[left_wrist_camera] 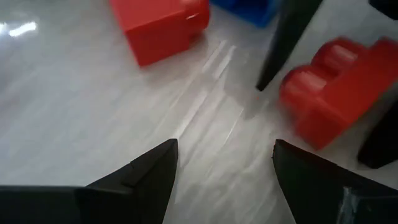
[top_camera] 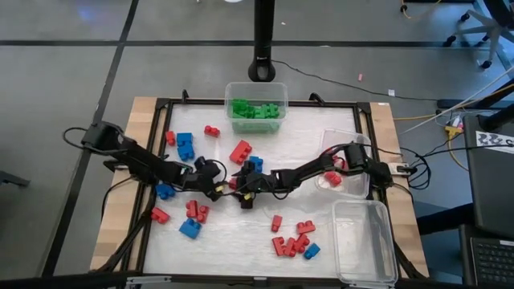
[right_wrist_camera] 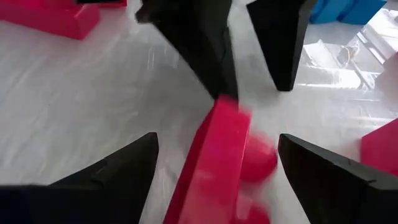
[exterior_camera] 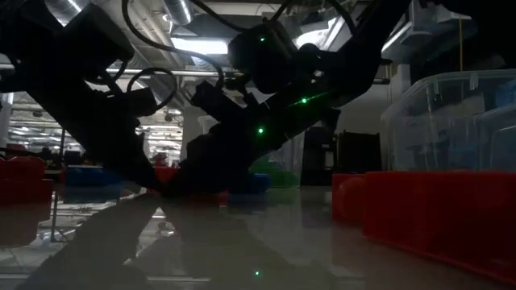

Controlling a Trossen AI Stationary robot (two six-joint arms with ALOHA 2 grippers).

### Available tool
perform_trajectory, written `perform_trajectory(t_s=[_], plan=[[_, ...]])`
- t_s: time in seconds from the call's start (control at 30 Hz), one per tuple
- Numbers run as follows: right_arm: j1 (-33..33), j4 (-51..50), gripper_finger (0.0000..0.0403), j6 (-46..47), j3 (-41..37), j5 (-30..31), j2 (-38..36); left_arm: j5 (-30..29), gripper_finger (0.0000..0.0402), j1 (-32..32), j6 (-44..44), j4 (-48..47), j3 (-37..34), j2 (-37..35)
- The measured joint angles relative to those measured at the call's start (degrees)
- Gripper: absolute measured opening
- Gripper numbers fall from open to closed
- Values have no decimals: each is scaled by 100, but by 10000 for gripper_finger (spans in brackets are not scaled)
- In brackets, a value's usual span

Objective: Sort blocks
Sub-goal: Put the red game piece into the middle right transparent bin

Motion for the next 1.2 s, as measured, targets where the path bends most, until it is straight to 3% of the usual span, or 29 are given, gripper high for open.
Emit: perform_trajectory(t_s=[0.13, 0.4, 0.63, 0.87, 1.2], plan=[[2, -59, 300, -2, 2, -15, 0, 129, 251, 5, 284, 474, 39, 300], [20, -450, 172, -150, 9, -28, -23, 214, 251, 5, 303, 300, 79, 233], [17, -641, 171, -519, -12, -10, -187, 232, 251, 4, 285, 258, 76, 185], [218, -1882, 174, -1043, -48, 147, -1053, 306, 251, 1, 285, 258, 74, 153], [596, -4846, 176, -981, -31, 1863, -2847, 383, 251, -1, 277, 279, 72, 96]])
